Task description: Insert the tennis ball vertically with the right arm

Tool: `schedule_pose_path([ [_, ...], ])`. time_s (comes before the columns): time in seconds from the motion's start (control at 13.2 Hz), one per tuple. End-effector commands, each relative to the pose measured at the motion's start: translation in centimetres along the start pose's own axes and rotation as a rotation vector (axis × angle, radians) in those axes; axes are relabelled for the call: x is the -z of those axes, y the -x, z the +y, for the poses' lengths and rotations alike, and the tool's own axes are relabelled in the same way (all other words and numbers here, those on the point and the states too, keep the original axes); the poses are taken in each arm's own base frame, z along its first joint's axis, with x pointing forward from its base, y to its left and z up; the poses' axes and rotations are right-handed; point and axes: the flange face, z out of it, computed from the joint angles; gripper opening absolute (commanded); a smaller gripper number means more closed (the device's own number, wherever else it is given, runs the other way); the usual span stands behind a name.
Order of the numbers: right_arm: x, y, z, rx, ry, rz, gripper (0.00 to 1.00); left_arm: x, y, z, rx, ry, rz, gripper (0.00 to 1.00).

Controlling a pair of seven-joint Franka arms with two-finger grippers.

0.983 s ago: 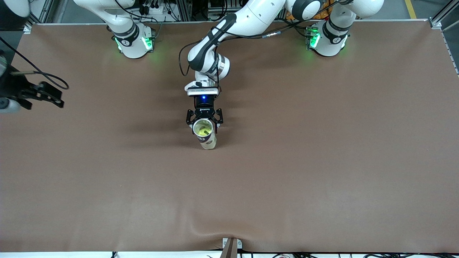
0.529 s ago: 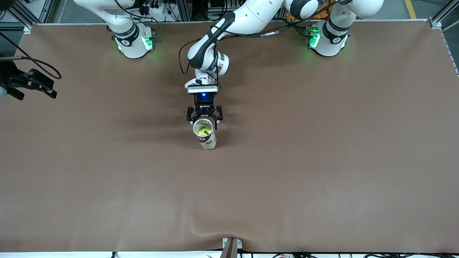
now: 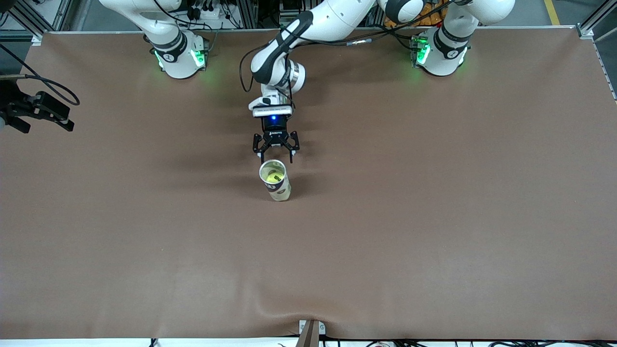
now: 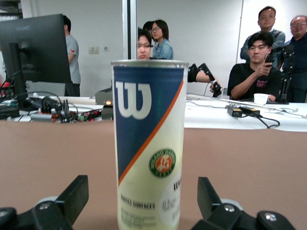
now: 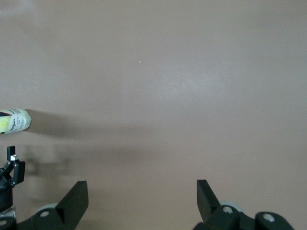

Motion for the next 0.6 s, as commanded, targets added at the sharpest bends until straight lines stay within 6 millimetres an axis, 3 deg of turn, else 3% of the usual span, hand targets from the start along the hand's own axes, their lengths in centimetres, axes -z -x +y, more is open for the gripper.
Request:
schedule_pose_path([
  [0.0, 0.5, 0.8, 0.4, 0.000, -0.017, 0.003, 1.00, 2.5, -1.2, 0.1, 0.004, -0.025, -0.045, 1.00],
  [0.15, 0.5, 0.8, 0.4, 0.000, -0.017, 0.003, 1.00, 4.2, -1.9, 0.9, -0.001, -0.032, -0.089, 1.00],
  [0.3, 0.5, 0.8, 0.4, 0.000, -0.017, 0.003, 1.00, 5.4, -4.1, 1.6, -0.024, -0.060, -0.149, 1.00],
  [0.53, 0.5, 0.8, 0.3, 0.002, -0.017, 0.003, 1.00, 6.1, -6.2, 2.7, -0.038, -0.071, -0.190, 1.00],
])
